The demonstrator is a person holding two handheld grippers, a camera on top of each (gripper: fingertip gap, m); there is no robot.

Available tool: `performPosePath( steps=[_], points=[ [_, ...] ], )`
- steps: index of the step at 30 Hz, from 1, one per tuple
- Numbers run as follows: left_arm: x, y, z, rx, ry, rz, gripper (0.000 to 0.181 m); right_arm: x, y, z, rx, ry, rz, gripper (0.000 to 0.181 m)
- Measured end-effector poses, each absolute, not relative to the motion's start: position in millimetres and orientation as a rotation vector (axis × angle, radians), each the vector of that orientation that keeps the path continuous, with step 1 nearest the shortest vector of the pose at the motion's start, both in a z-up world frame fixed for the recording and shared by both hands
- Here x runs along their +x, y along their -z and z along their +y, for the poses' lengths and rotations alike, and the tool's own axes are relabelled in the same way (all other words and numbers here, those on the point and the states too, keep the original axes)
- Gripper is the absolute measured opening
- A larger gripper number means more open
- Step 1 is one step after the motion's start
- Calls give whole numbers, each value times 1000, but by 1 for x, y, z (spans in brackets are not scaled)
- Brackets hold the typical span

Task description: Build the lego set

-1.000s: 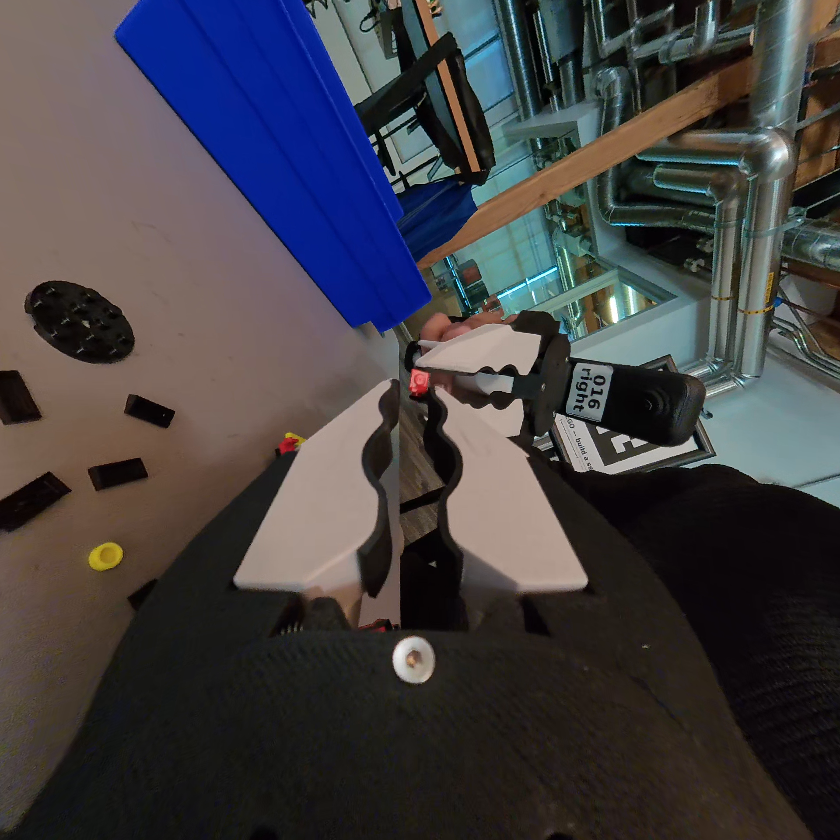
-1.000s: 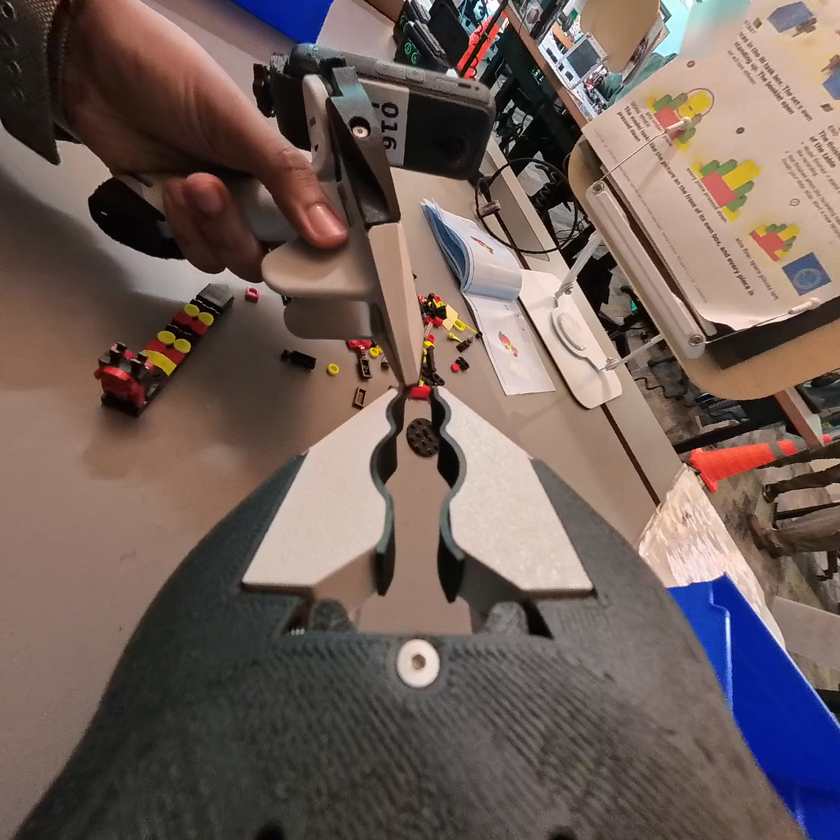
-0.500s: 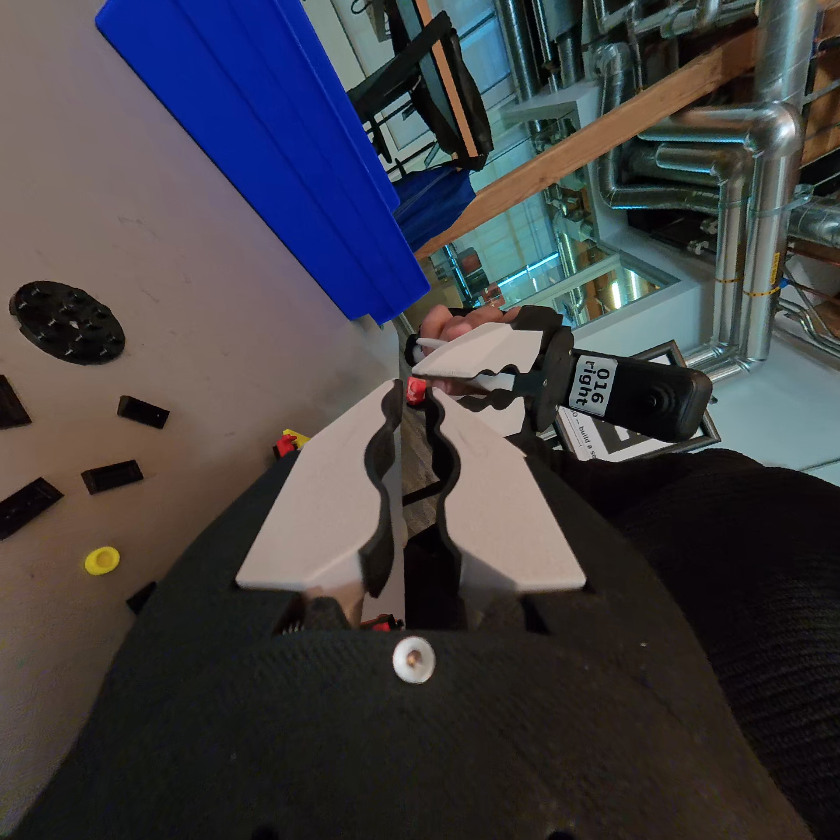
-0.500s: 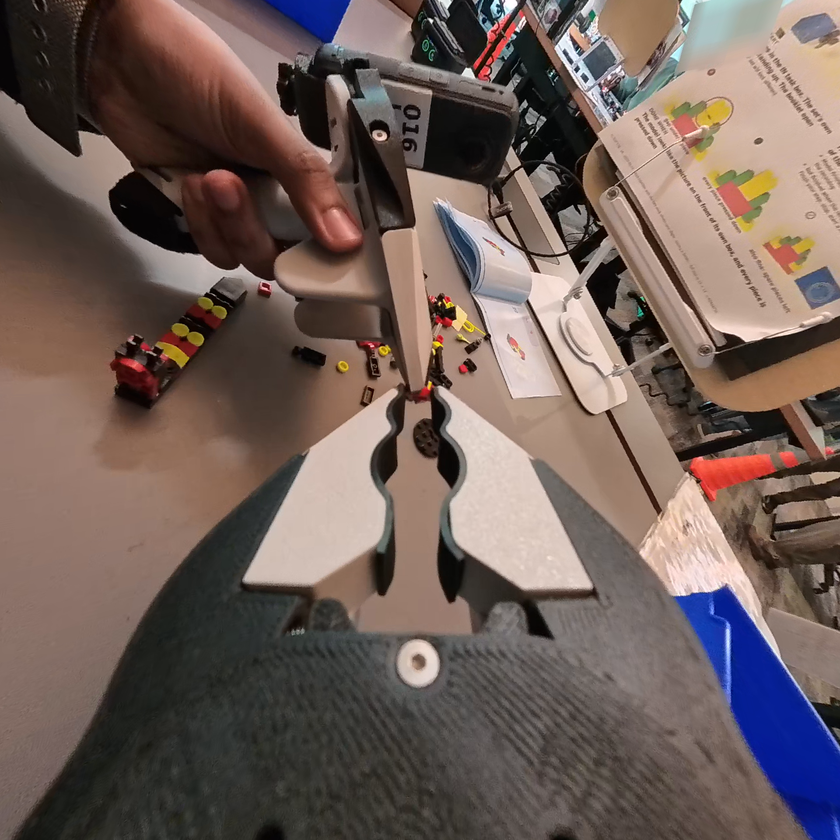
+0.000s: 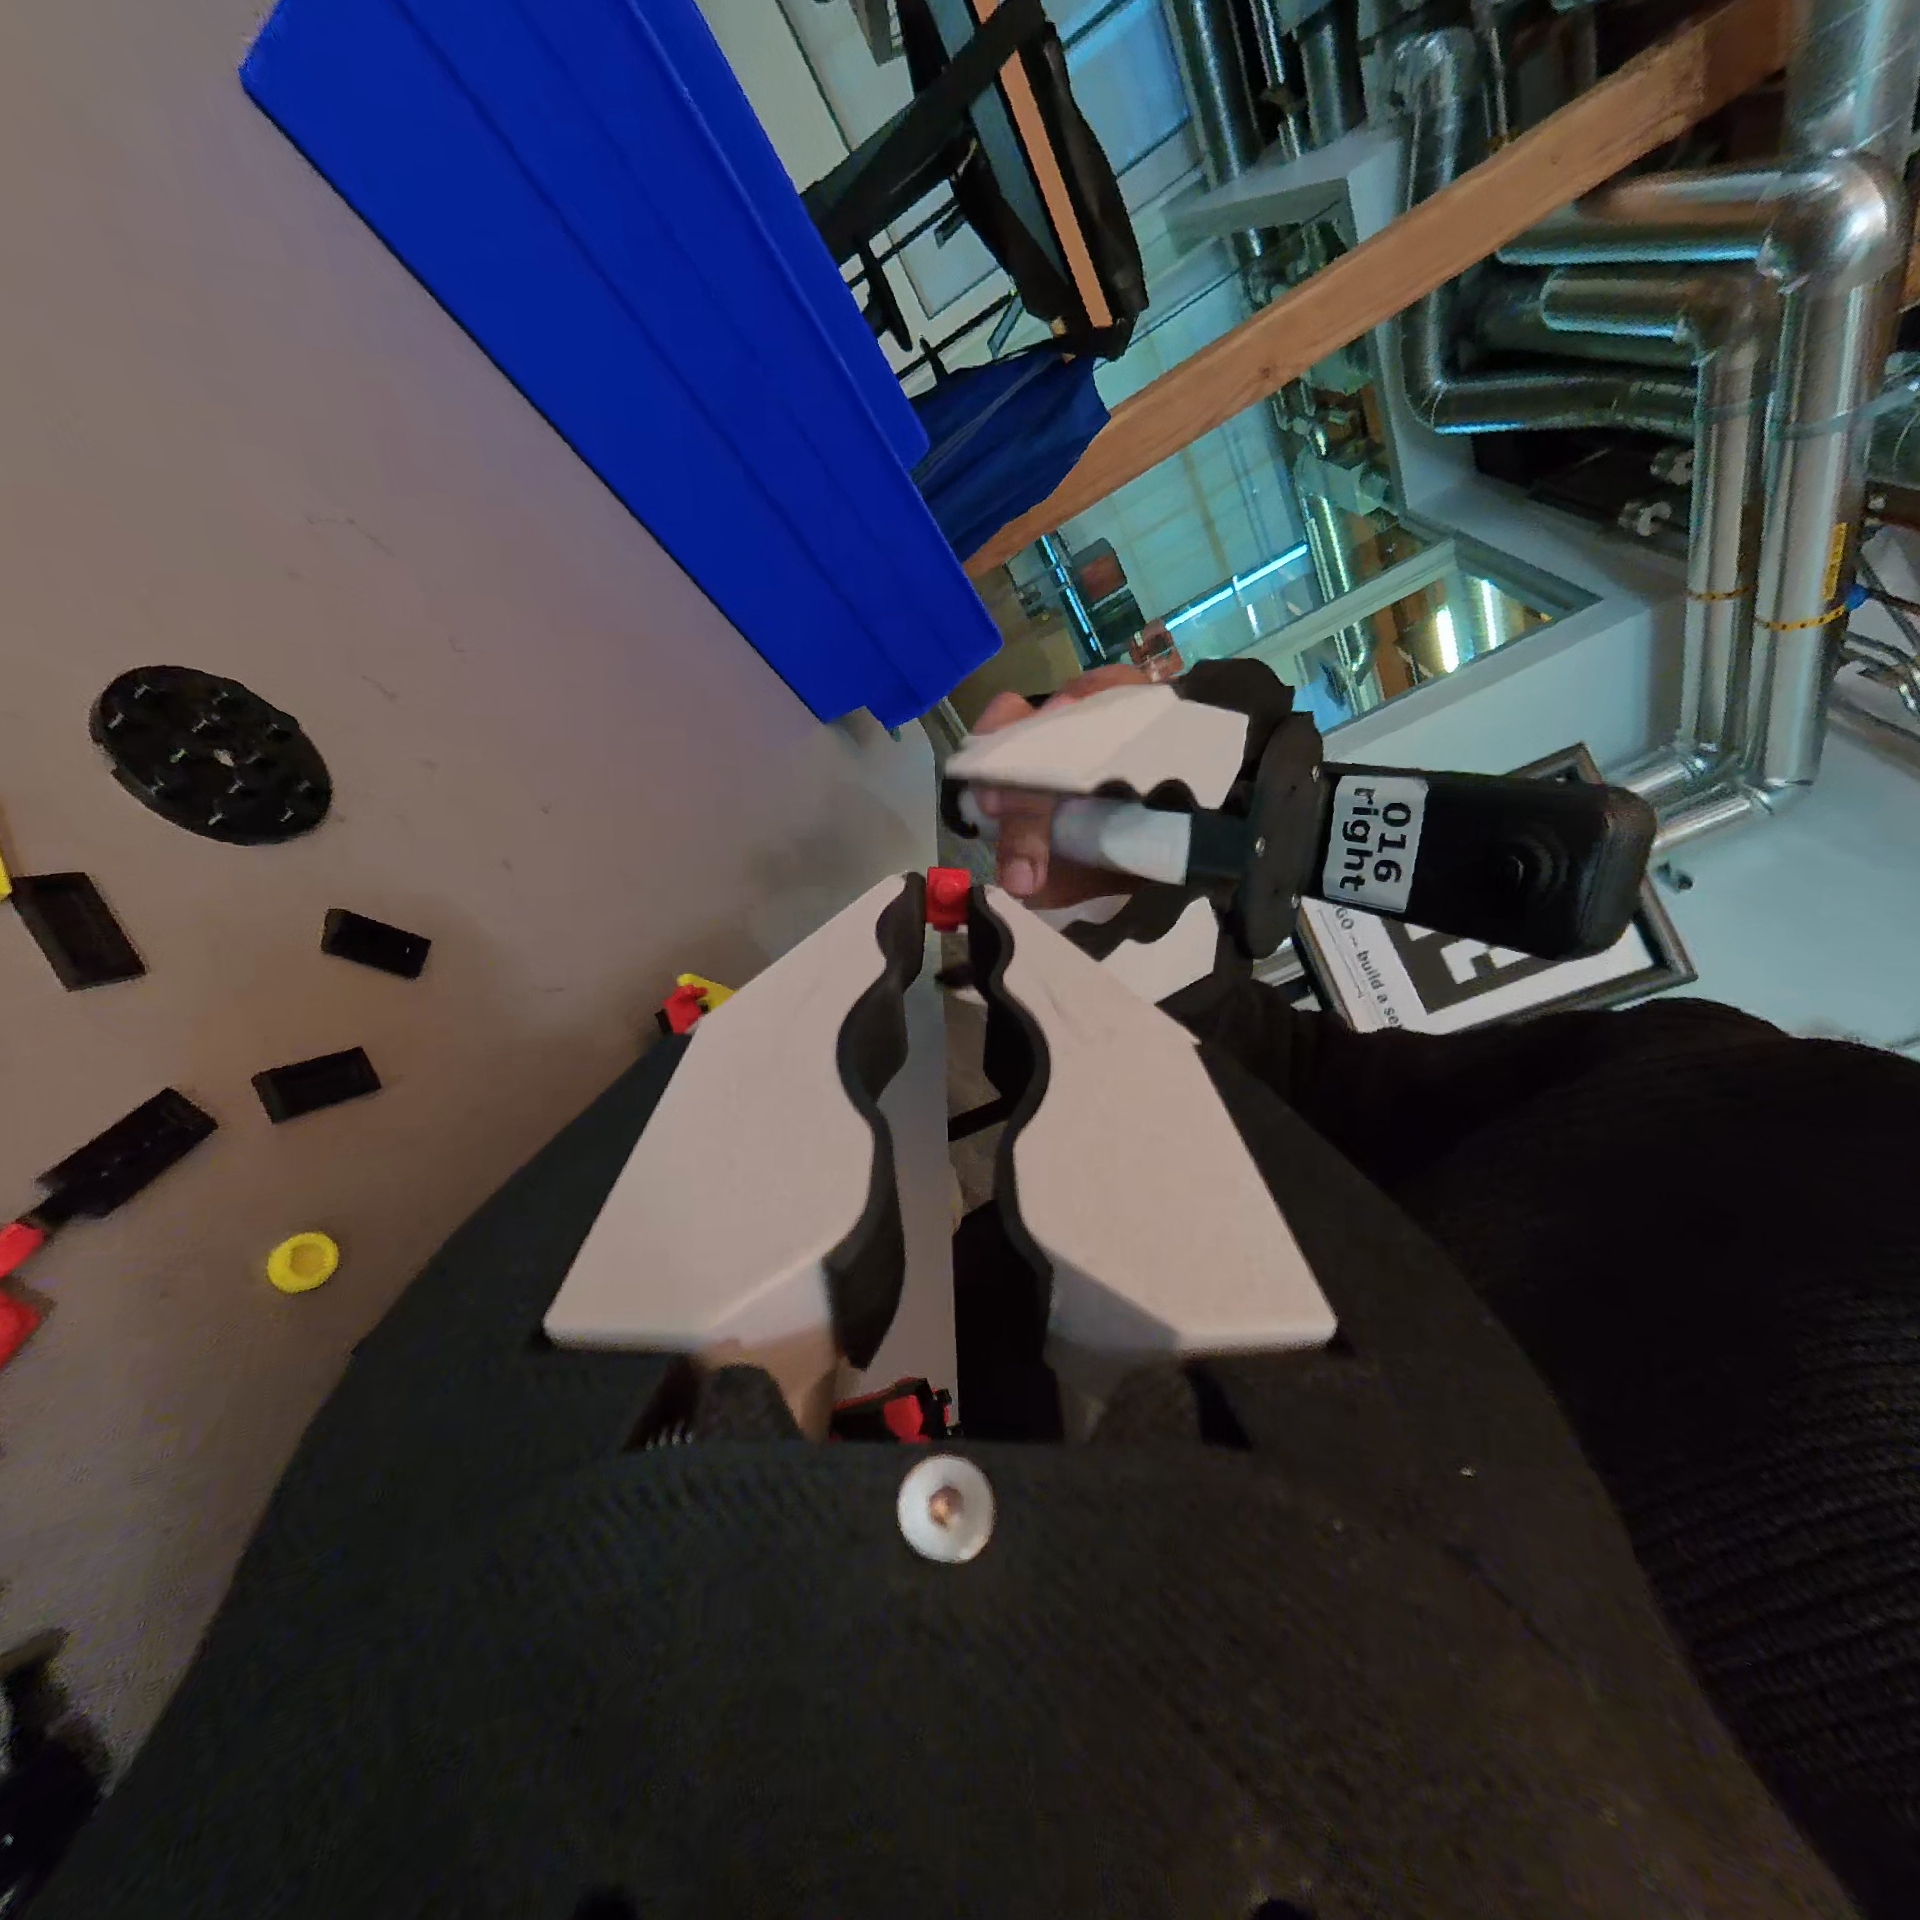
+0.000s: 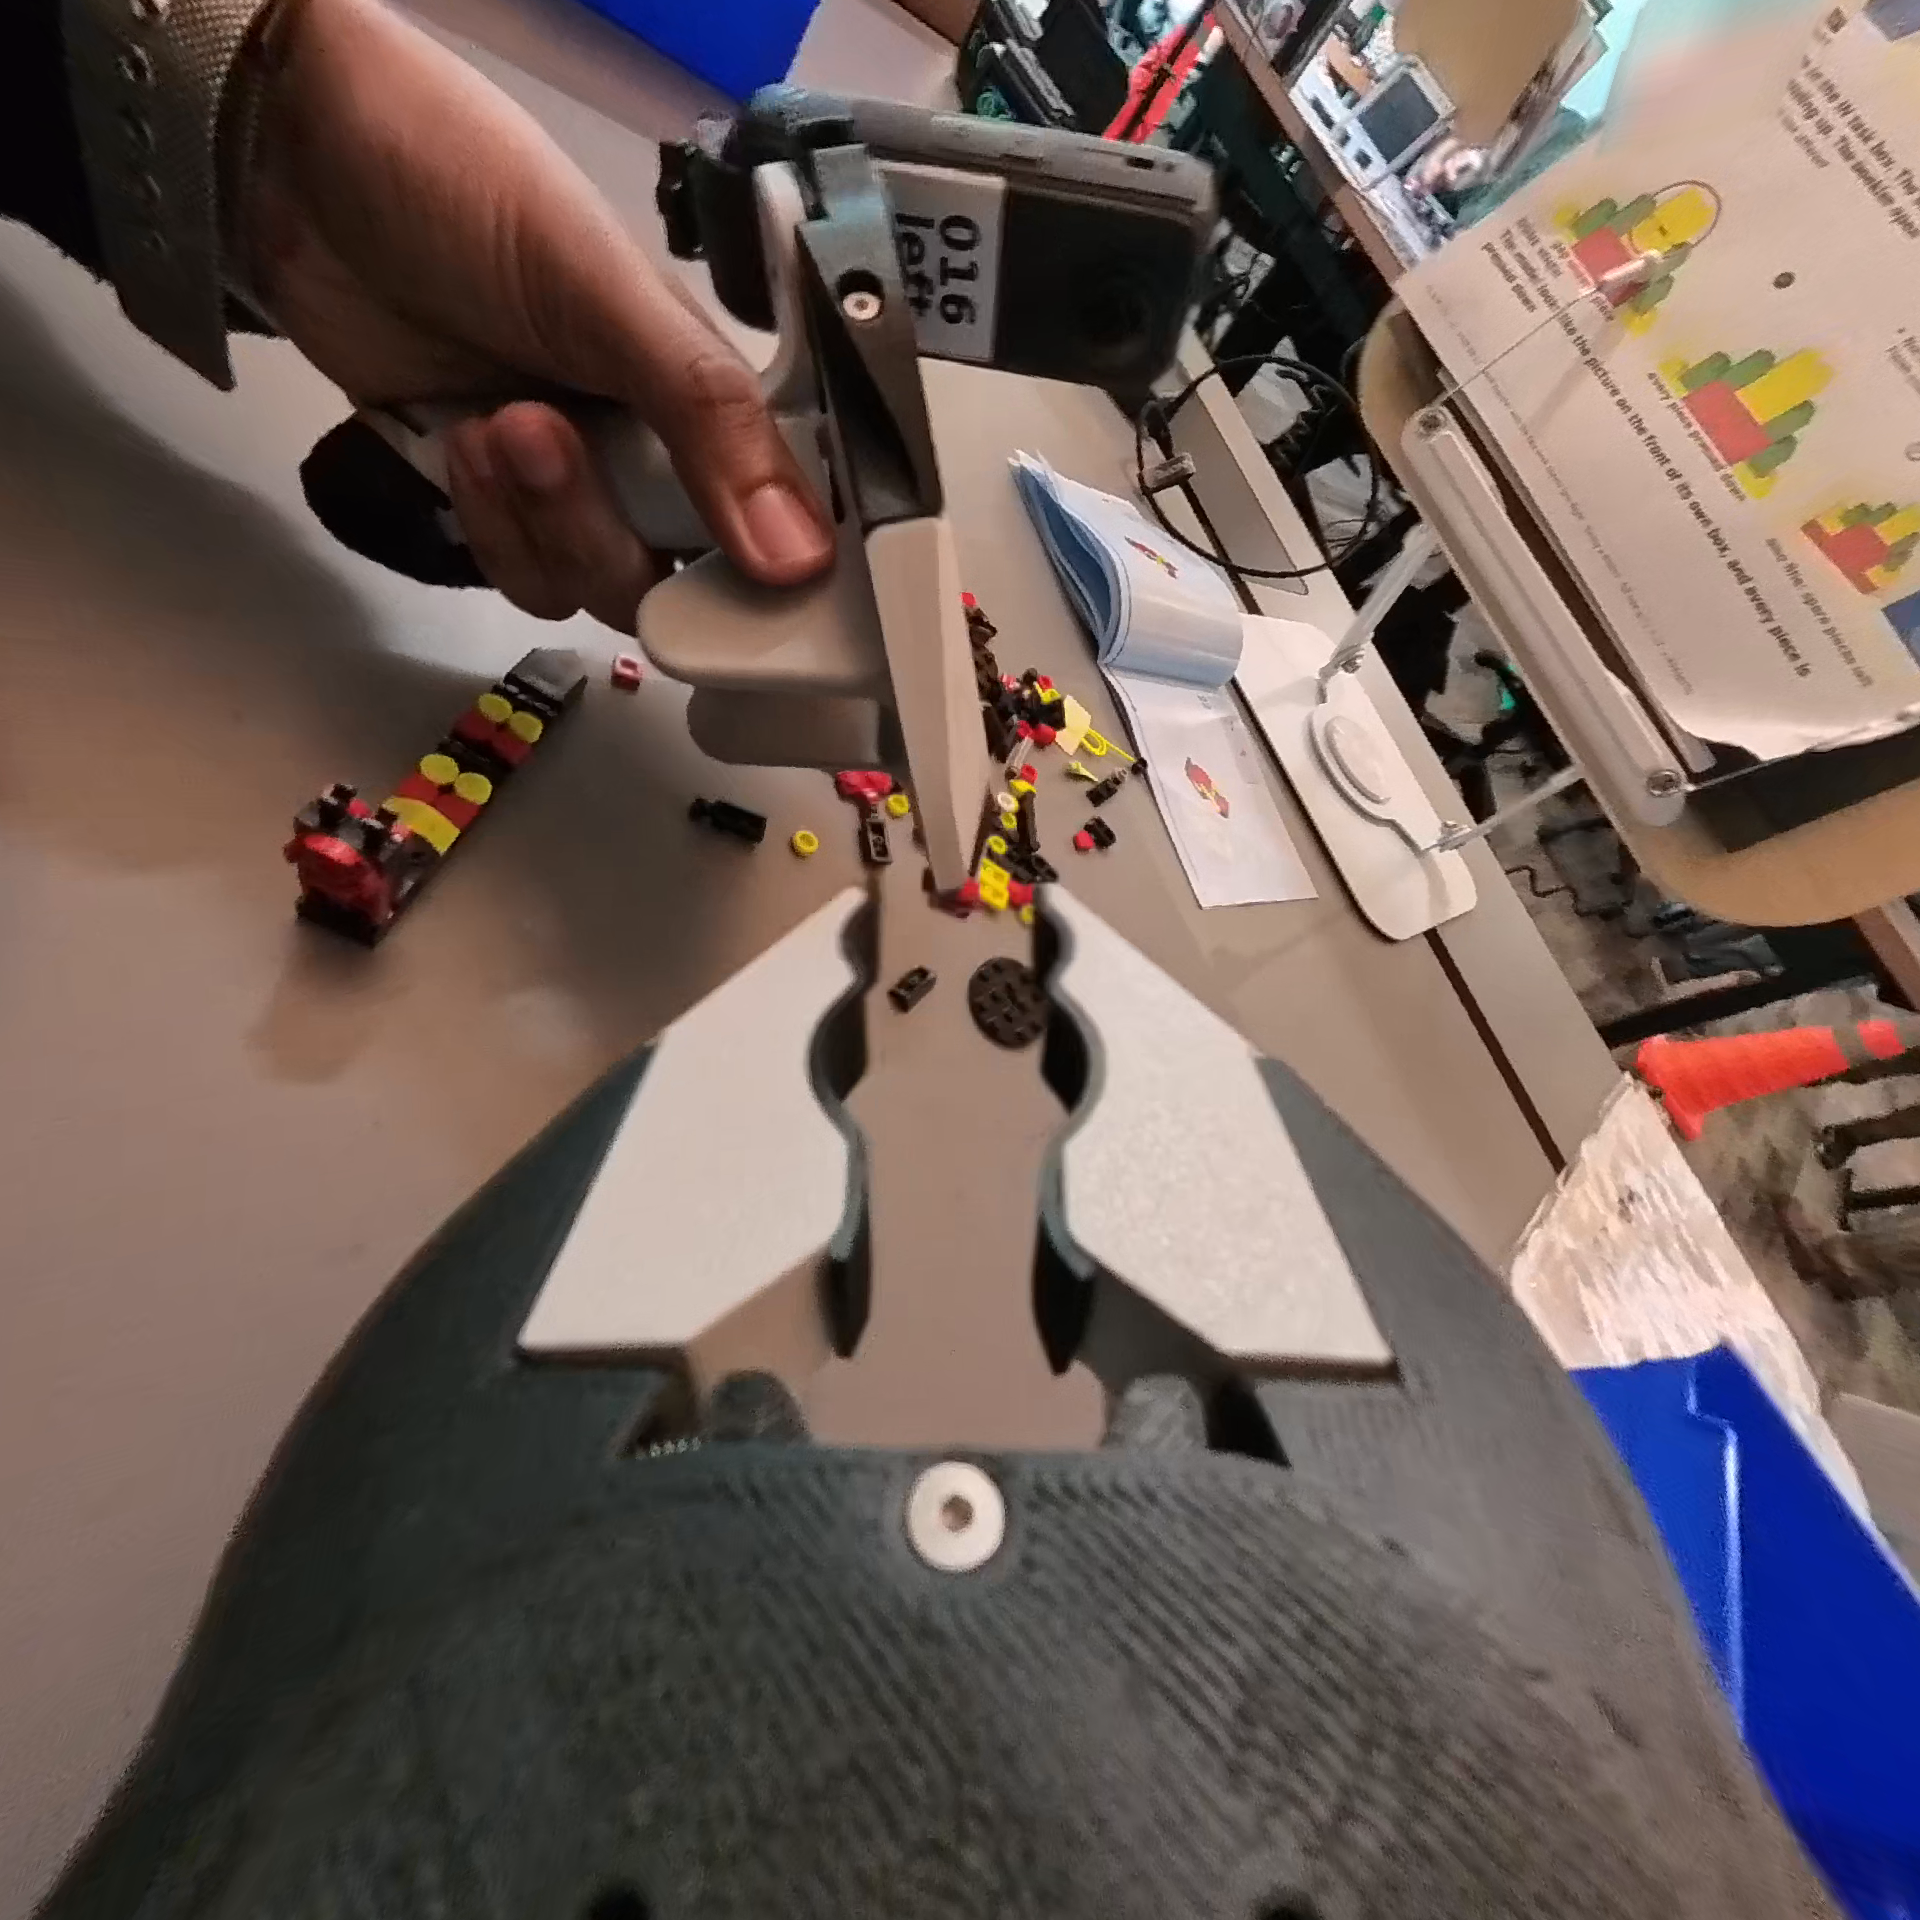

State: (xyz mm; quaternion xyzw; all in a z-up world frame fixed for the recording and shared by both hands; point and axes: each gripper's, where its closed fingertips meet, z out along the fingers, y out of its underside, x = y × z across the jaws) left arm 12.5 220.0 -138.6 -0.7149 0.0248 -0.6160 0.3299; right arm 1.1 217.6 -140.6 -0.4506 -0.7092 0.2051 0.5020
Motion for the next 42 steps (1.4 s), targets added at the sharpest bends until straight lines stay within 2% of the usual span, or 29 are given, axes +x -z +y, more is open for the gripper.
performPosePath(
  steps=[1, 4, 7, 12, 16, 29, 31, 42],
  points=[
    [10, 138, 221, -1866, 1617, 54, 4, 3, 141, 222, -1124, -500, -1699, 39],
    [5, 140, 222, -1880, 1582, 57, 4, 17, 146, 238, -1285, -523, -1627, 65],
    [5, 148, 221, -1946, 1491, 125, 4, 32, 160, 247, -1458, -572, -1568, 70],
    [18, 175, 210, -2124, 1350, 294, 4, 41, 215, 237, -1783, -718, -1653, 54],
    [24, 194, 203, -2251, 1299, 340, 4, 35, 213, 229, -1938, -1034, -1545, 40],
    [21, 219, 198, -2405, 1208, 326, 4, 30, 227, 204, -2128, -1227, -1497, 28],
    [22, 220, 198, -2412, 1198, 332, 4, 29, 229, 204, -2115, -1189, -1516, 19],
    [21, 221, 202, -2401, 1127, 358, 4, 27, 227, 203, -2210, -1353, -1380, 19]
  ],
)
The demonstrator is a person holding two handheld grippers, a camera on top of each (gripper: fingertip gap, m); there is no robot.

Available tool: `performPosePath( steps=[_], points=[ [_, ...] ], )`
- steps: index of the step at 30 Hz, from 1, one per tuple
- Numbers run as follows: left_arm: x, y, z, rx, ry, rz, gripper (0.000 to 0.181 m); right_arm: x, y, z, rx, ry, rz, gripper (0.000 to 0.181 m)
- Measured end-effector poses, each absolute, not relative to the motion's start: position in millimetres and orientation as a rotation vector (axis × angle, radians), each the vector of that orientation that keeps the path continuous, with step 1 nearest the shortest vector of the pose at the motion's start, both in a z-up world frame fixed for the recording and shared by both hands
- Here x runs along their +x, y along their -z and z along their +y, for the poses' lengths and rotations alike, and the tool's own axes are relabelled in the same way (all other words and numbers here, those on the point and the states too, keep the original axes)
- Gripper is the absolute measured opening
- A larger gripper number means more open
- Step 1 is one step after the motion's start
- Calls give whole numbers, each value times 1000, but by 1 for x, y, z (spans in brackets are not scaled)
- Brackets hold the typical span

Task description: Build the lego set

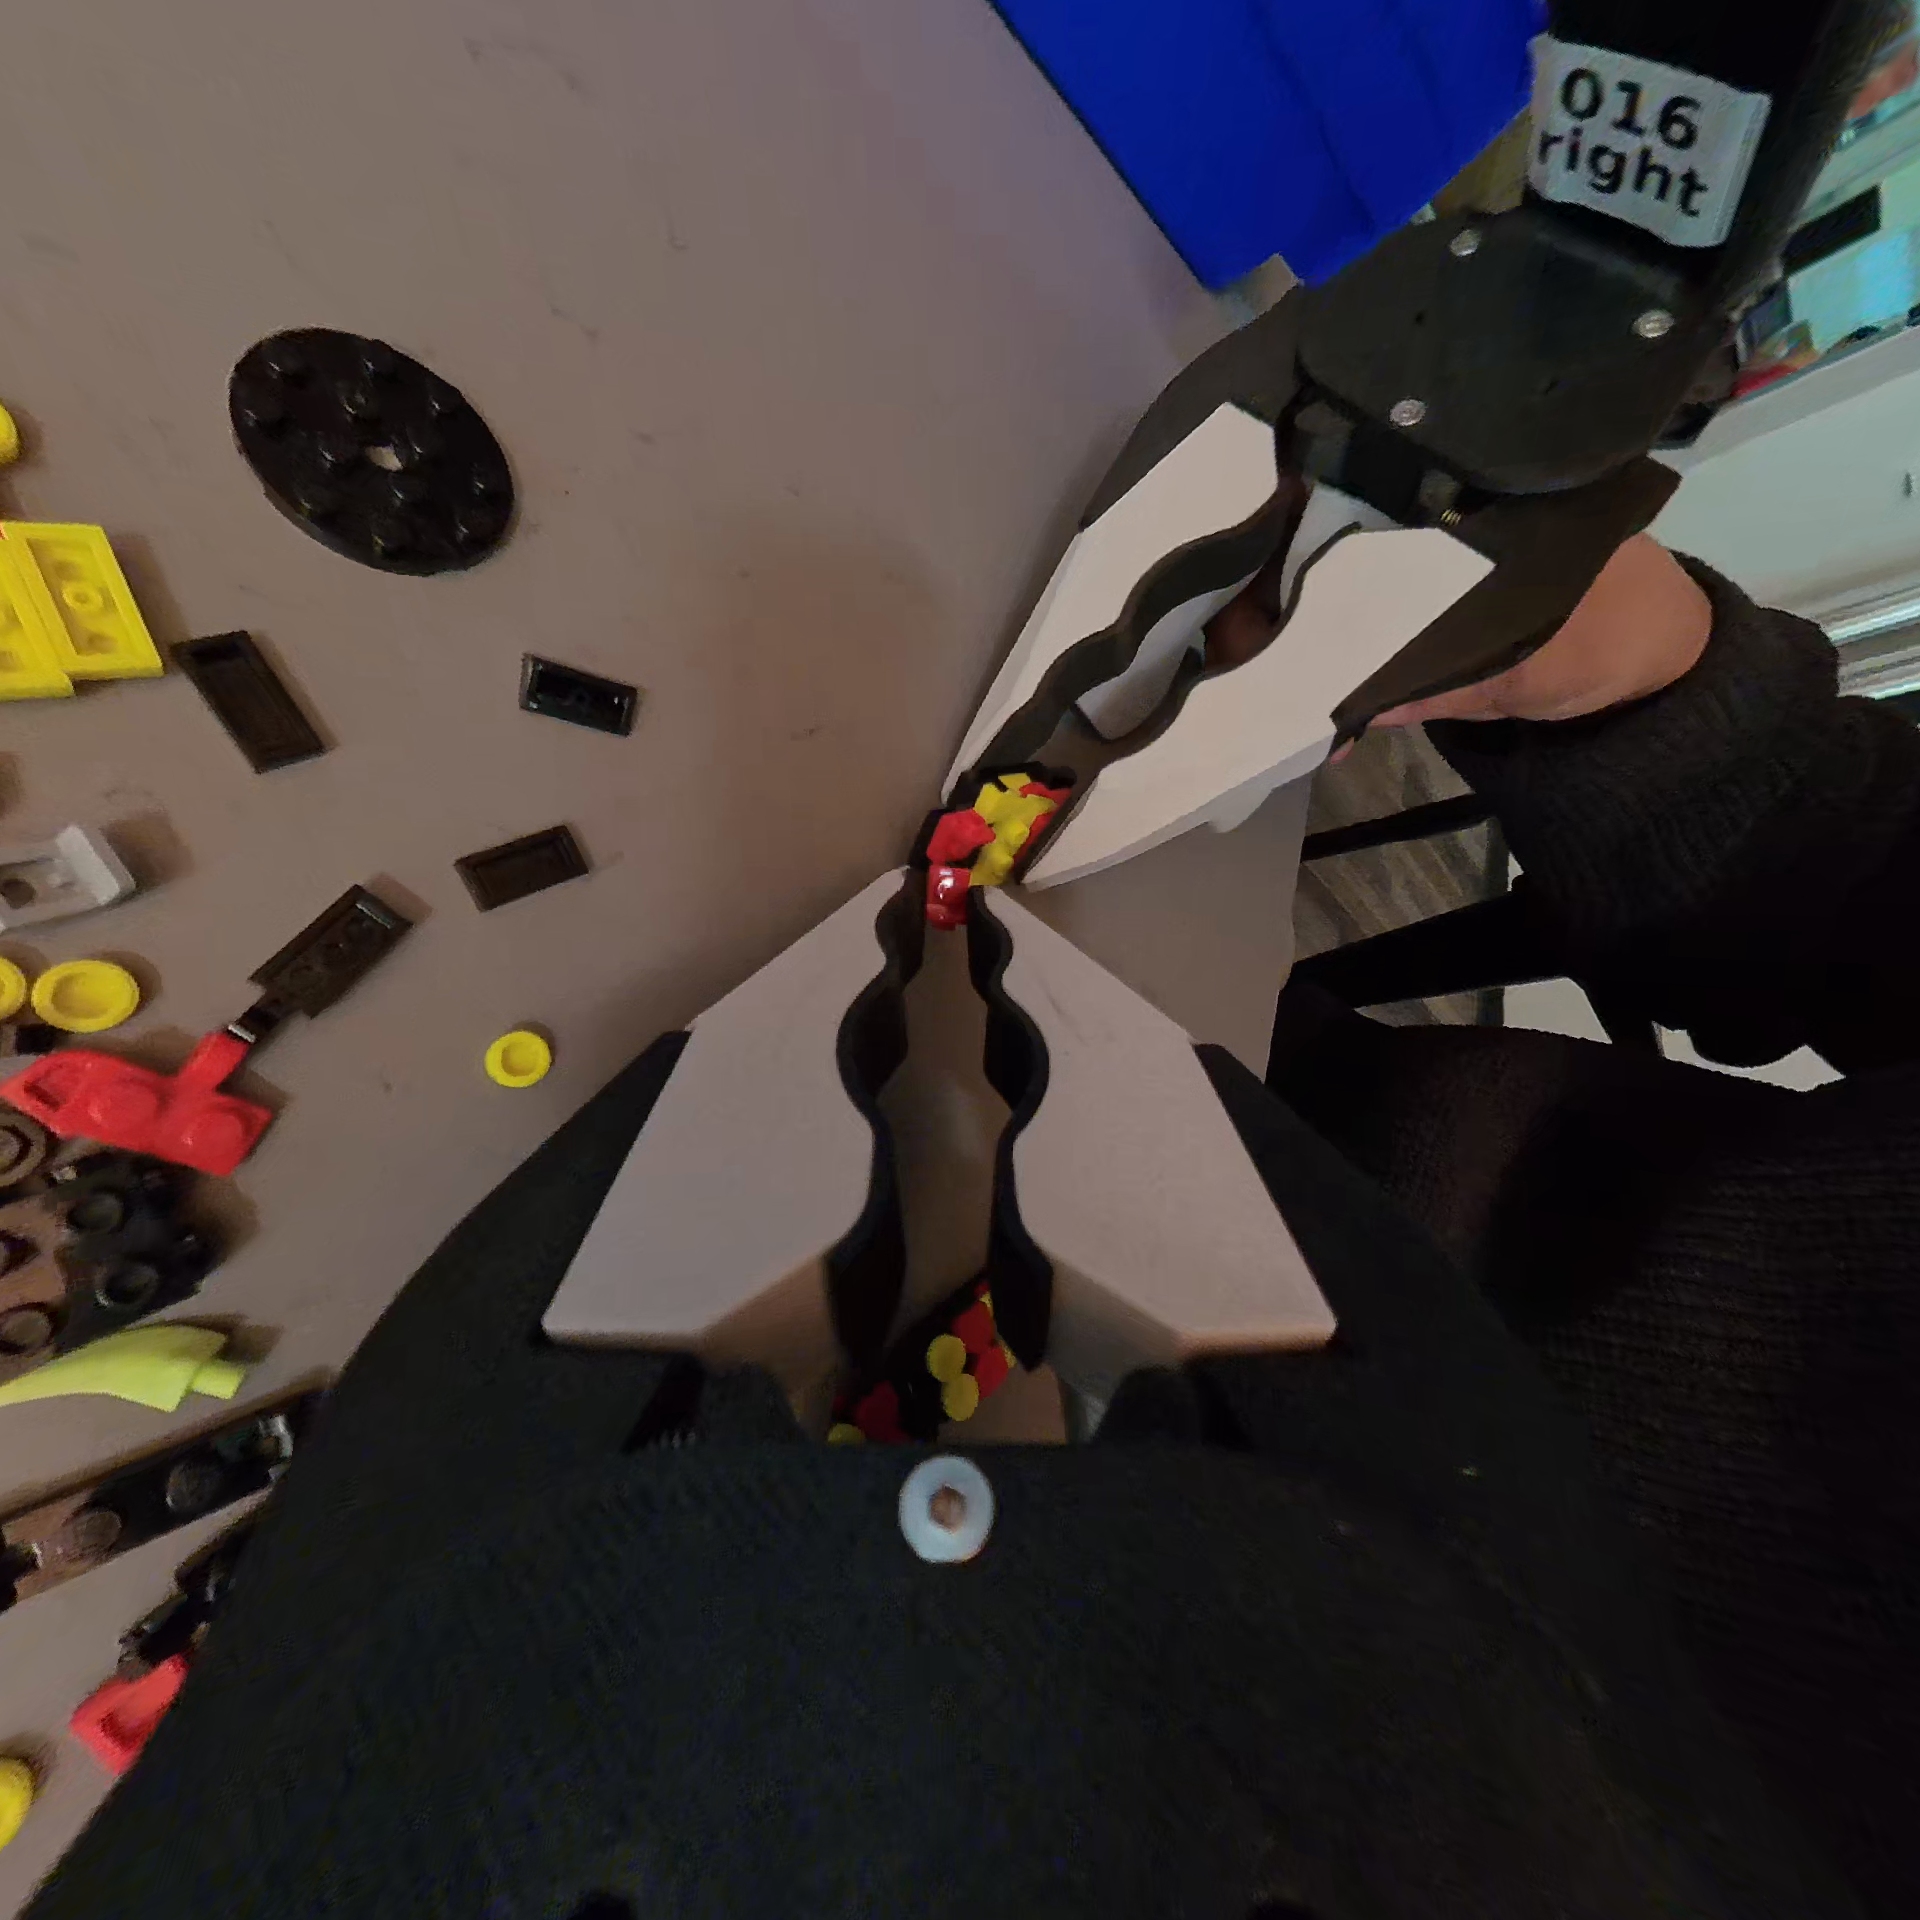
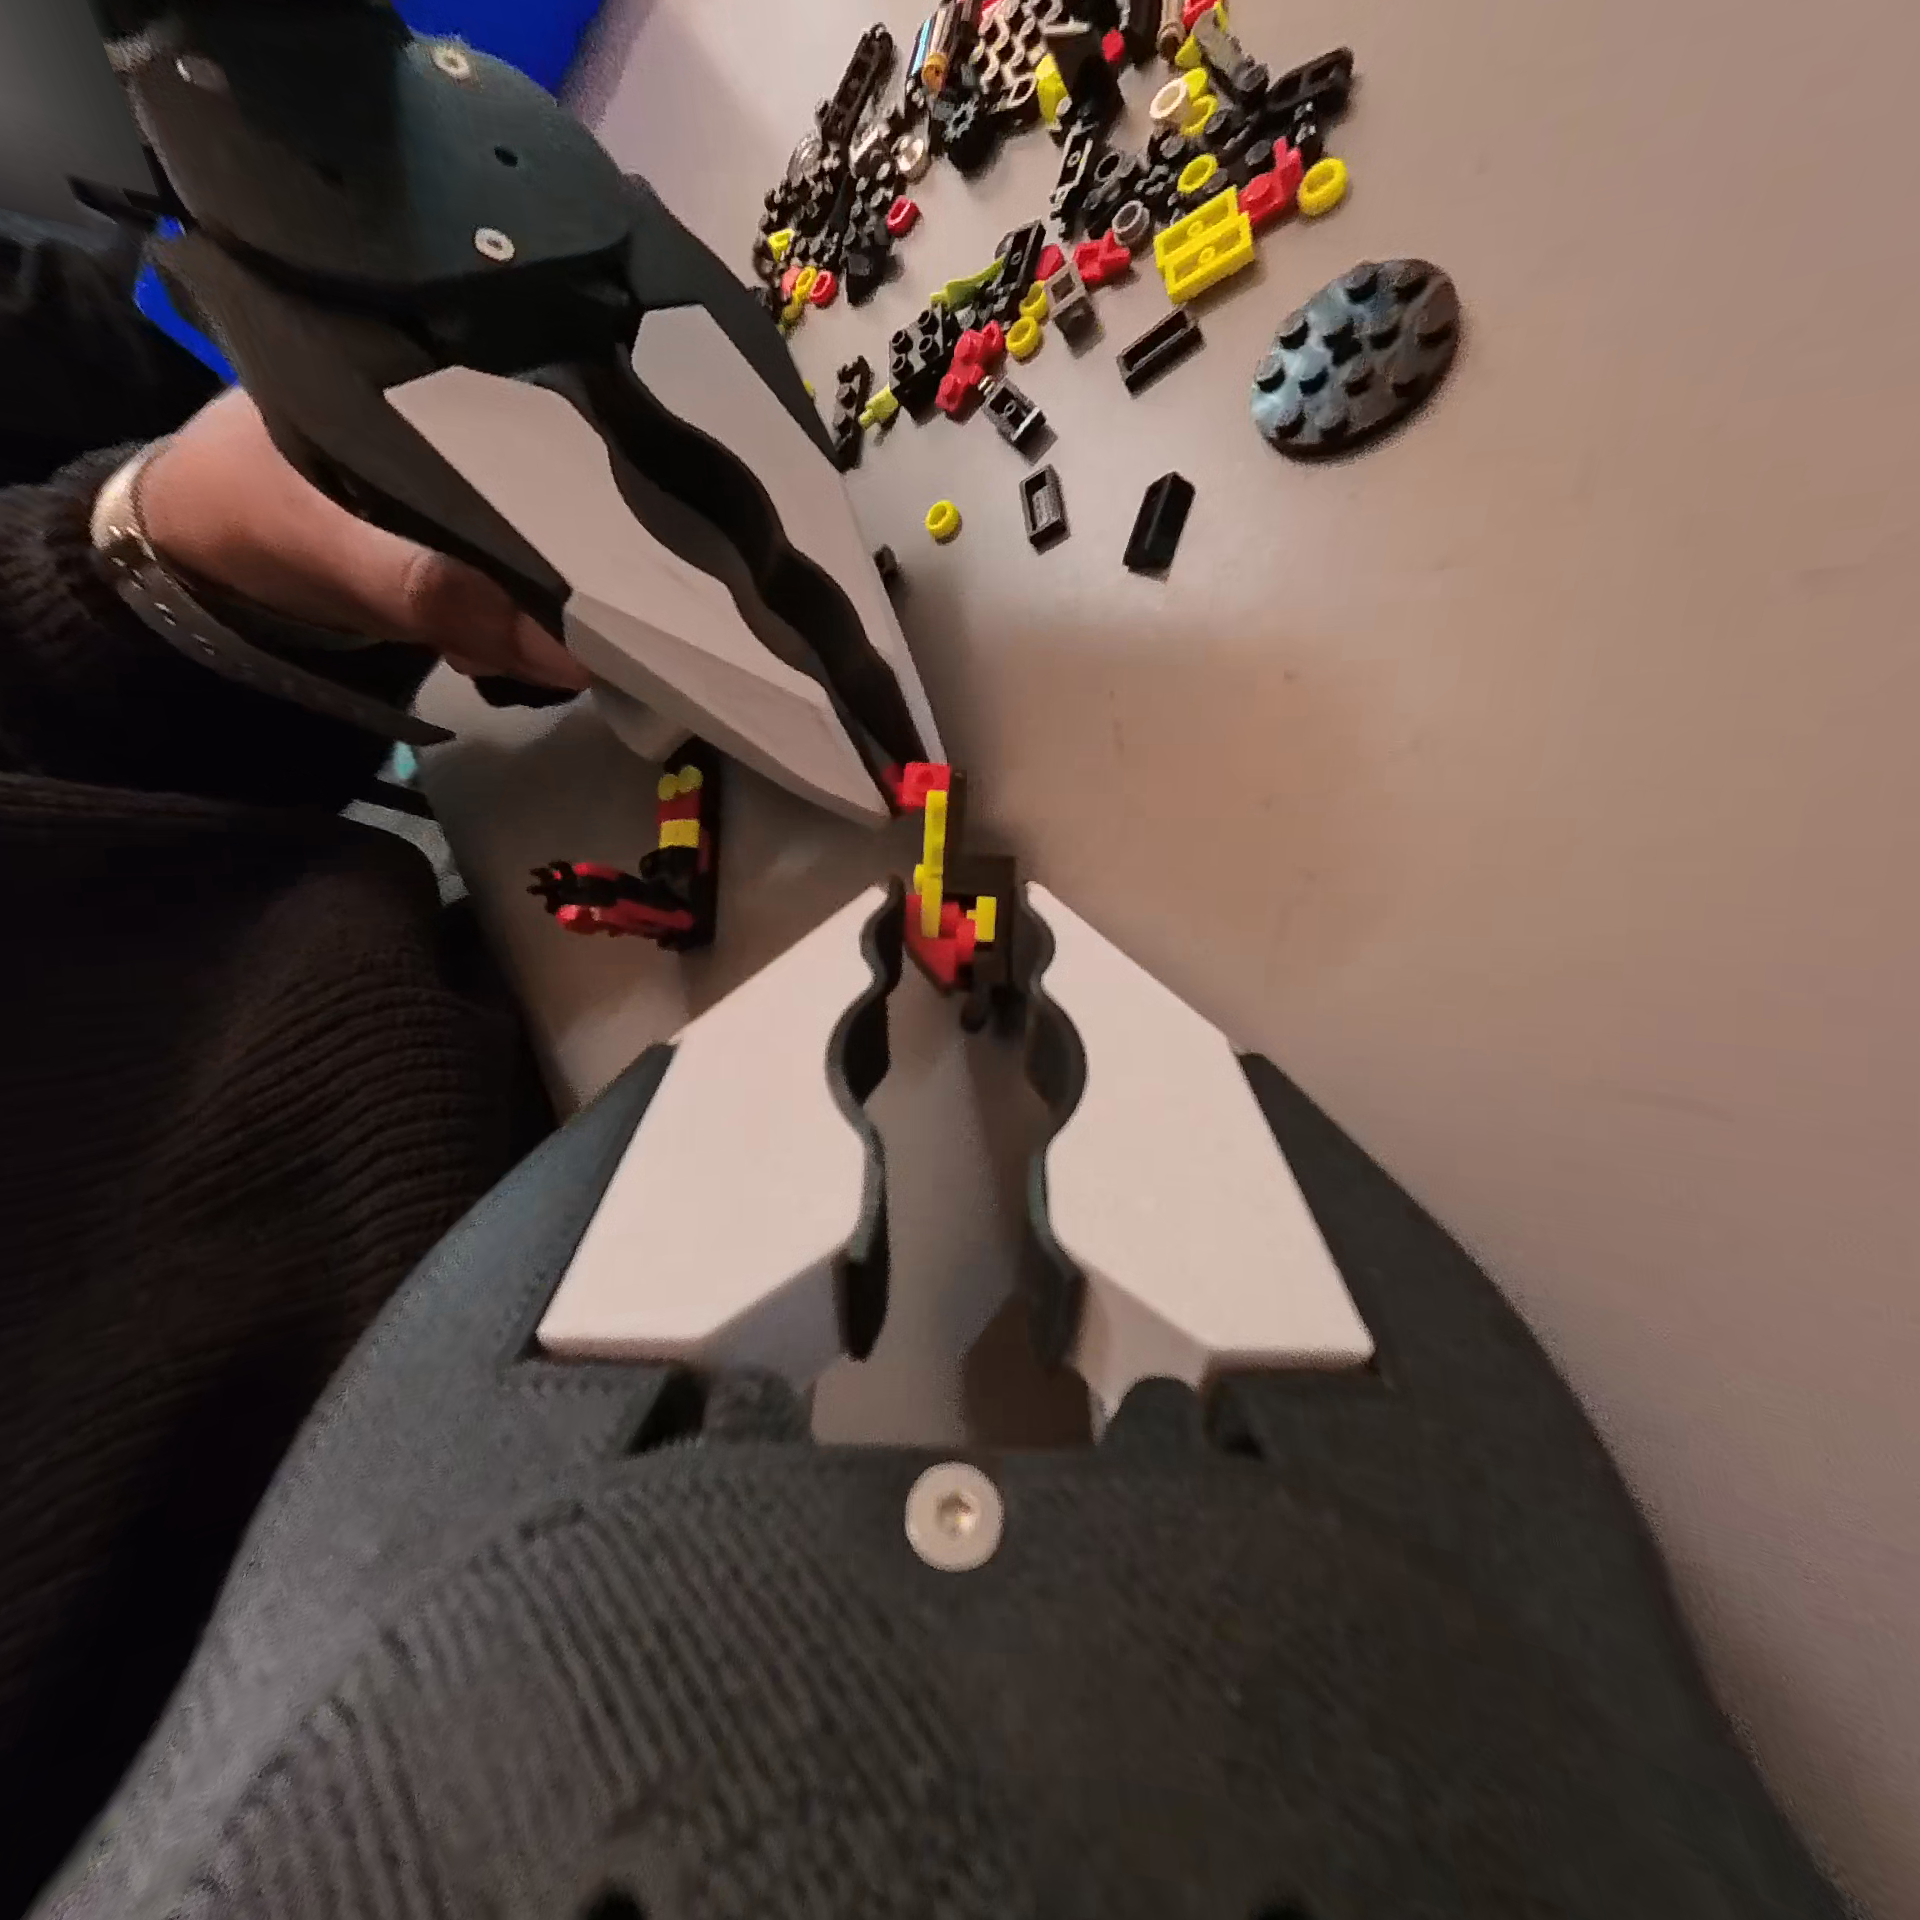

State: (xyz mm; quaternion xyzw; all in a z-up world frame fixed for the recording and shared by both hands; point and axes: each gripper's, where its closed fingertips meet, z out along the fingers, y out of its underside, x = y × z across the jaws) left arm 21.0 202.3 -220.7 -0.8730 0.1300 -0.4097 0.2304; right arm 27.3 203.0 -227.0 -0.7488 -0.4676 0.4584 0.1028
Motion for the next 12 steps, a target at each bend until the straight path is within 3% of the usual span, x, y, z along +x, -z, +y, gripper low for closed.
performPosePath(
  steps=[7, 12],
  points=[
    [10, 192, 221, -2223, 1001, 349, 4, 21, 191, 223, -2194, -1697, -993, 19],
    [5, 169, 230, -2084, 878, 391, 4, 17, 177, 229, -2123, -1694, -940, 19]
  ],
)
